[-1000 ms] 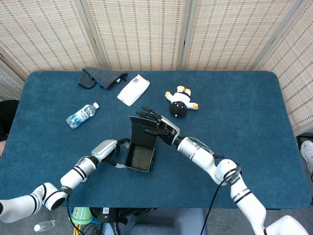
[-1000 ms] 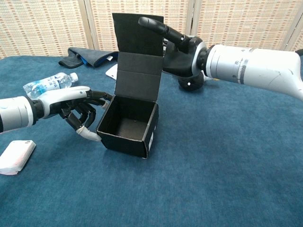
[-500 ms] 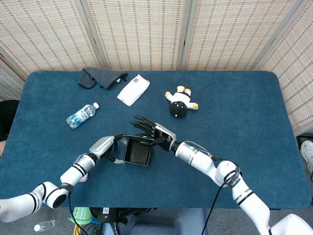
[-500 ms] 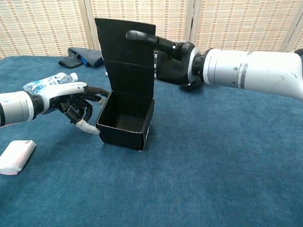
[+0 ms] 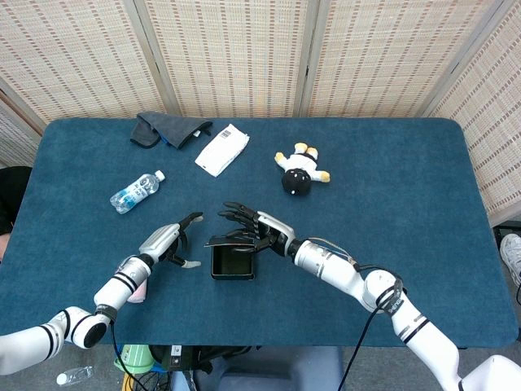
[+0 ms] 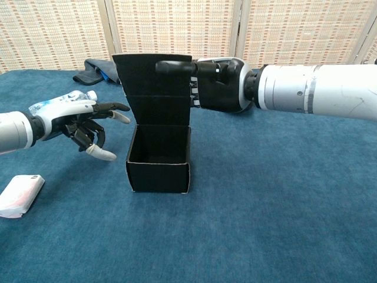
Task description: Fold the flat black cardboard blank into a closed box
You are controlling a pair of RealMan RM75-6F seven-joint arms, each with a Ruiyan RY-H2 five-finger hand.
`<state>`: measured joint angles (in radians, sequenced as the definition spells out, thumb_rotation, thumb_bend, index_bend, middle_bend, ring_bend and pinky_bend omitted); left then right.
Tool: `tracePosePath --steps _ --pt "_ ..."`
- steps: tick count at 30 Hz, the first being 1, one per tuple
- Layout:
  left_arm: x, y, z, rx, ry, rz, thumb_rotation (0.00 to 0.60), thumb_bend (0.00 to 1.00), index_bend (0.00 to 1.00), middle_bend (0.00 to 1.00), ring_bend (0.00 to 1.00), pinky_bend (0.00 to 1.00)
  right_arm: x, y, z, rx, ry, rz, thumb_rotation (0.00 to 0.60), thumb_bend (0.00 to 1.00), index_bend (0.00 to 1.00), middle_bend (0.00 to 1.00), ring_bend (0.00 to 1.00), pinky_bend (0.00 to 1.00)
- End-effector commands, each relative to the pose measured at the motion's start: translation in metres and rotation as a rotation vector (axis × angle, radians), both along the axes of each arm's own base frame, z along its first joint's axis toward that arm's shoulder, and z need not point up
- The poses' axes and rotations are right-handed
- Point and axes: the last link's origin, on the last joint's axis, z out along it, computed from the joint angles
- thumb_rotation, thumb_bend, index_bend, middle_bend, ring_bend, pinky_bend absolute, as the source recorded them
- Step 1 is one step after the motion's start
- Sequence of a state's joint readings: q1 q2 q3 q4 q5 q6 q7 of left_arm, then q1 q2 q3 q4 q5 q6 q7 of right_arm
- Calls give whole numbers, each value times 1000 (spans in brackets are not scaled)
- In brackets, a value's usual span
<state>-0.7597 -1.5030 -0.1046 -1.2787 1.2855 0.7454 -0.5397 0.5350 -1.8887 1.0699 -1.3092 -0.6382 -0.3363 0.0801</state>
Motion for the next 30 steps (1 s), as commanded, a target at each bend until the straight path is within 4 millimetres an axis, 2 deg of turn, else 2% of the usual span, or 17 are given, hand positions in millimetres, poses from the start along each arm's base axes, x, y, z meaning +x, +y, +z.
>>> tracePosePath --steps 1,12,21,30 --pt "-3 -1 2 7 2 13 600 105 0 122 565 720 -1 2 3 -29 29 33 600 0 0 79 52 177" --pt "-9 1 9 31 -11 44 600 105 0 122 564 720 -15 14 26 -105 94 119 600 0 0 79 52 178" --pt "-15 3 12 54 -19 70 600 105 0 122 564 715 -18 22 42 -143 112 169 600 0 0 79 52 178" --pt "-19 5 14 66 -22 84 600 105 0 122 564 711 -19 27 38 -156 186 210 600 0 0 78 52 178"
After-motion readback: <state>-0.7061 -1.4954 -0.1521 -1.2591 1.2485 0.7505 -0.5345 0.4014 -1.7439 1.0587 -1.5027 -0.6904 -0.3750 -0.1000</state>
